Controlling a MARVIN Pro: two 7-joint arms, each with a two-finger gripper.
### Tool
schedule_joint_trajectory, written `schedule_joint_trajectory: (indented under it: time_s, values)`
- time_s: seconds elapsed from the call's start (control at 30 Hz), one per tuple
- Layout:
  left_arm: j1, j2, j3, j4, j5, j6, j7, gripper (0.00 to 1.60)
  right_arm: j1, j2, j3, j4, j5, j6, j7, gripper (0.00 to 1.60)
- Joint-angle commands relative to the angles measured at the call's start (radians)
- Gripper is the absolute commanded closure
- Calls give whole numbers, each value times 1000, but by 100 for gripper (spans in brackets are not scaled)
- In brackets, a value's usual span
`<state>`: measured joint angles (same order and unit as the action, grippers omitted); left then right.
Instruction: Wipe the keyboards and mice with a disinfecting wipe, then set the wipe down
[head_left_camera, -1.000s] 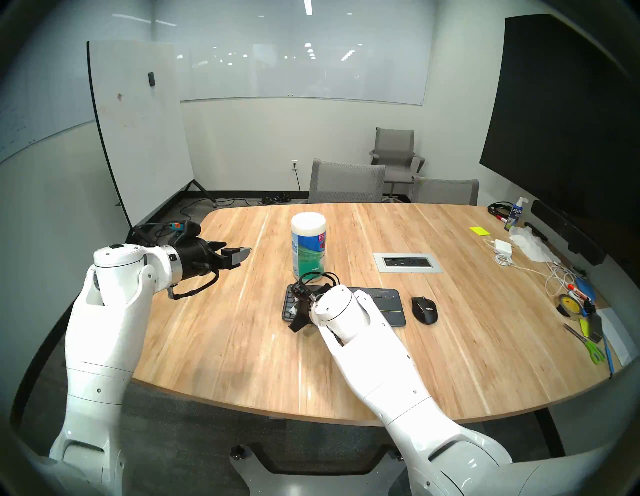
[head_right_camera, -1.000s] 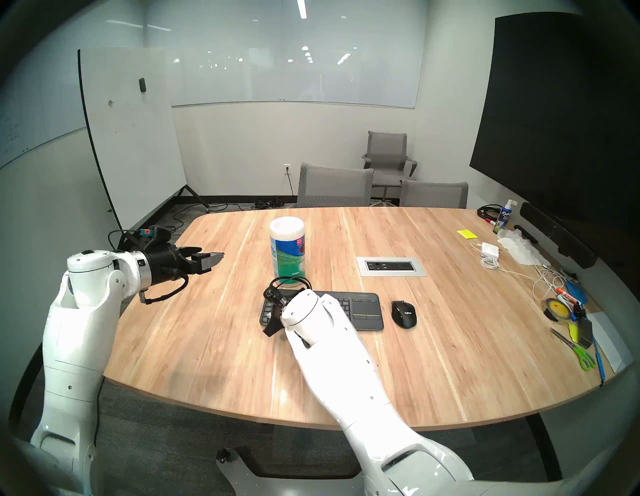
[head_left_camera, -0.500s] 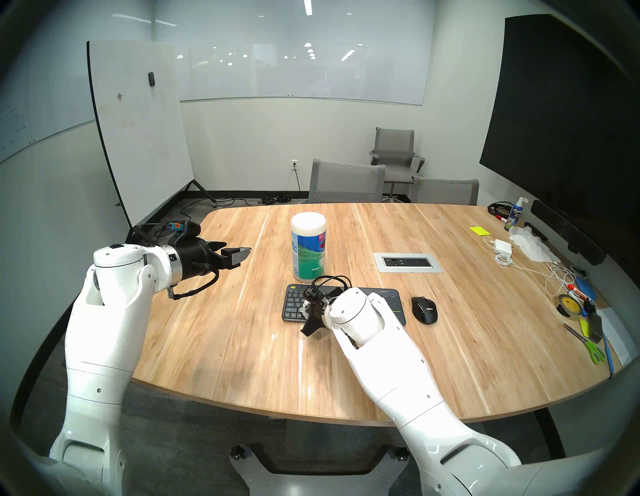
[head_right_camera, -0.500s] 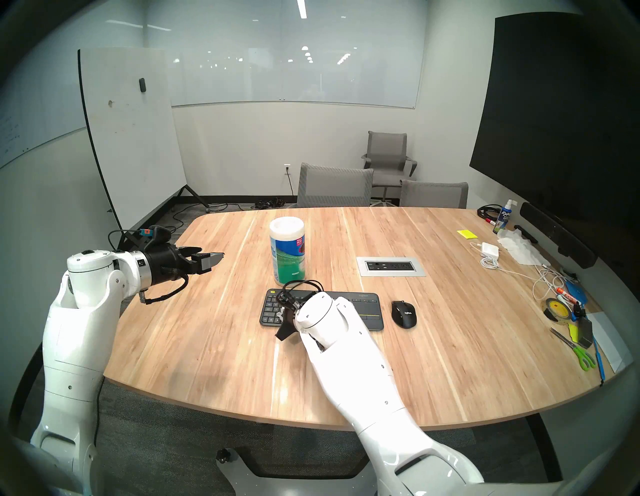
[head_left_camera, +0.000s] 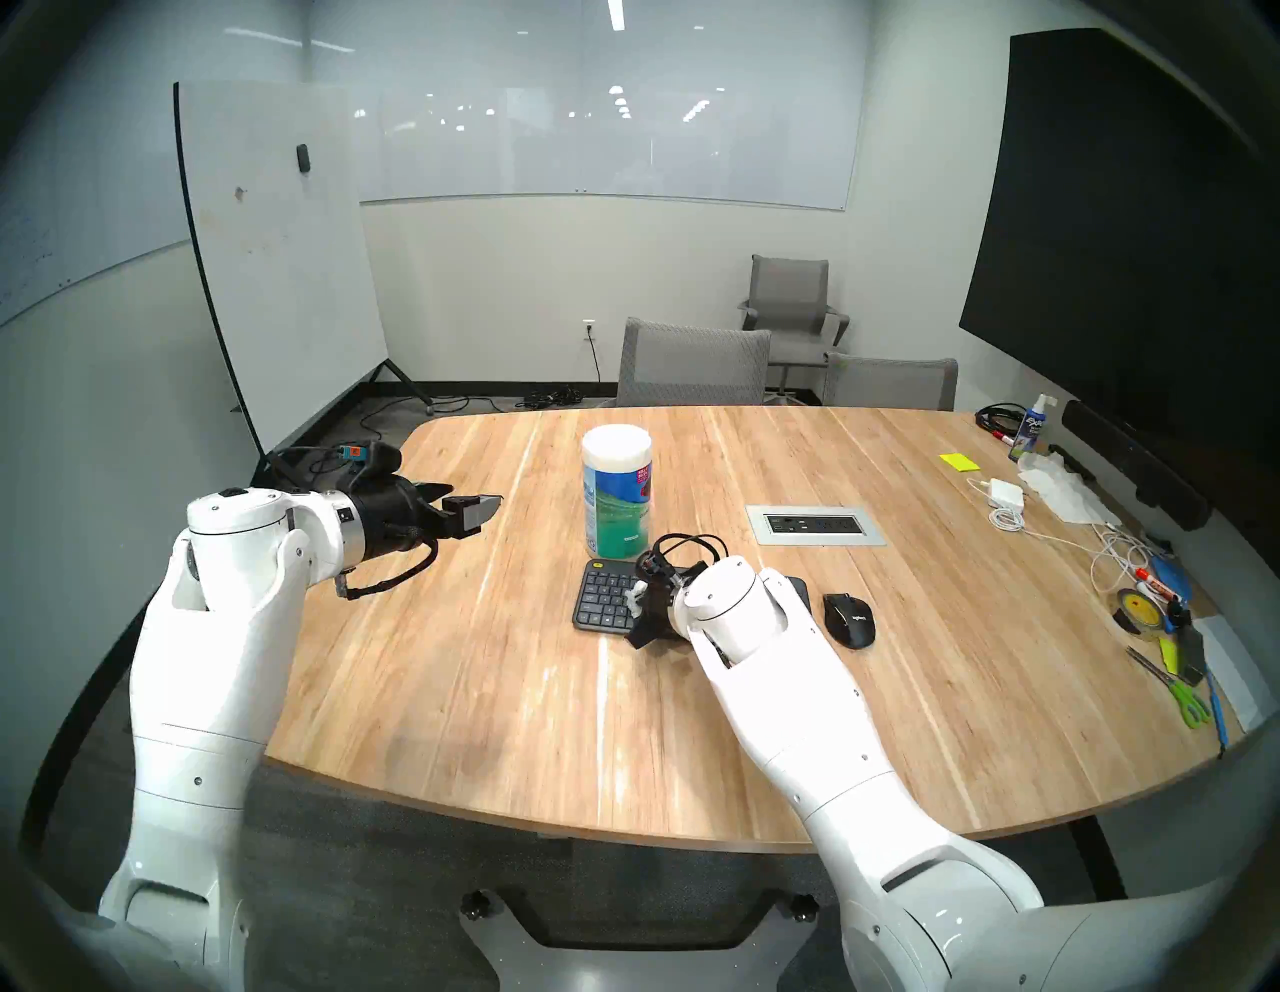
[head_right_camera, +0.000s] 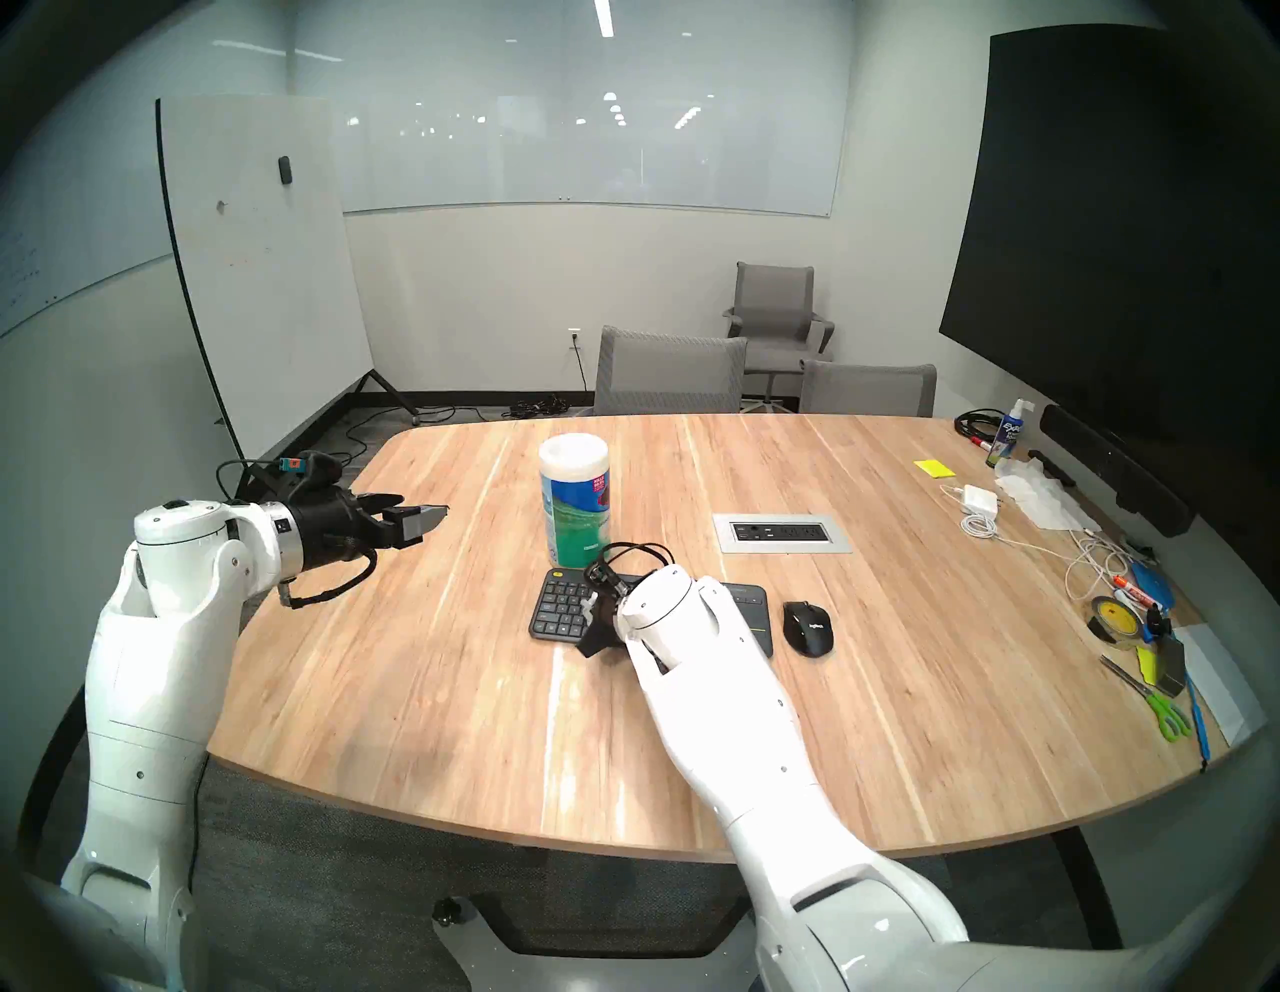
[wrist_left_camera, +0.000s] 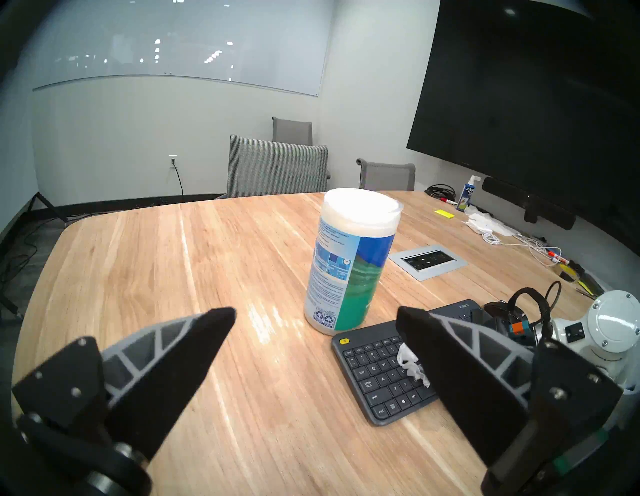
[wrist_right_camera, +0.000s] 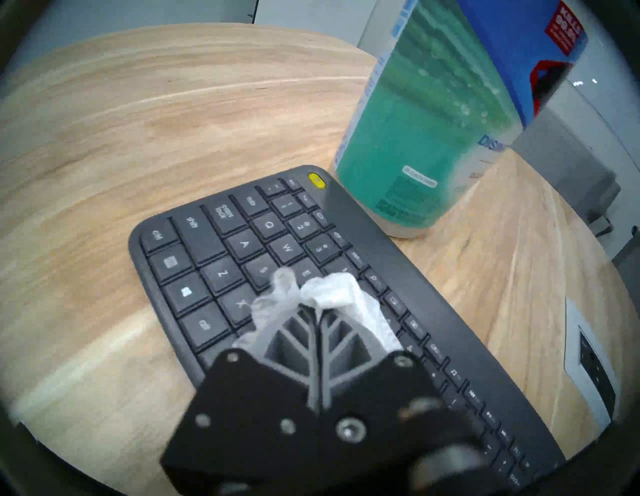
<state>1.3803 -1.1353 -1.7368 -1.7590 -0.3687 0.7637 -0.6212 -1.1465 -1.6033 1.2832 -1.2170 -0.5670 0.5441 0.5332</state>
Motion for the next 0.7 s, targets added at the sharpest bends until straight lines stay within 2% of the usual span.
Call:
schedule_joint_trajectory:
  time_s: [0.0,0.67]
  values:
    - [-13,-1,-3,-23,-2,-4,1,0,64,24,39,15,6,-10,-4,160]
    - [-13,-2,-3,-24,-2,-4,1,0,106,67,100,72,30,-33,15,160]
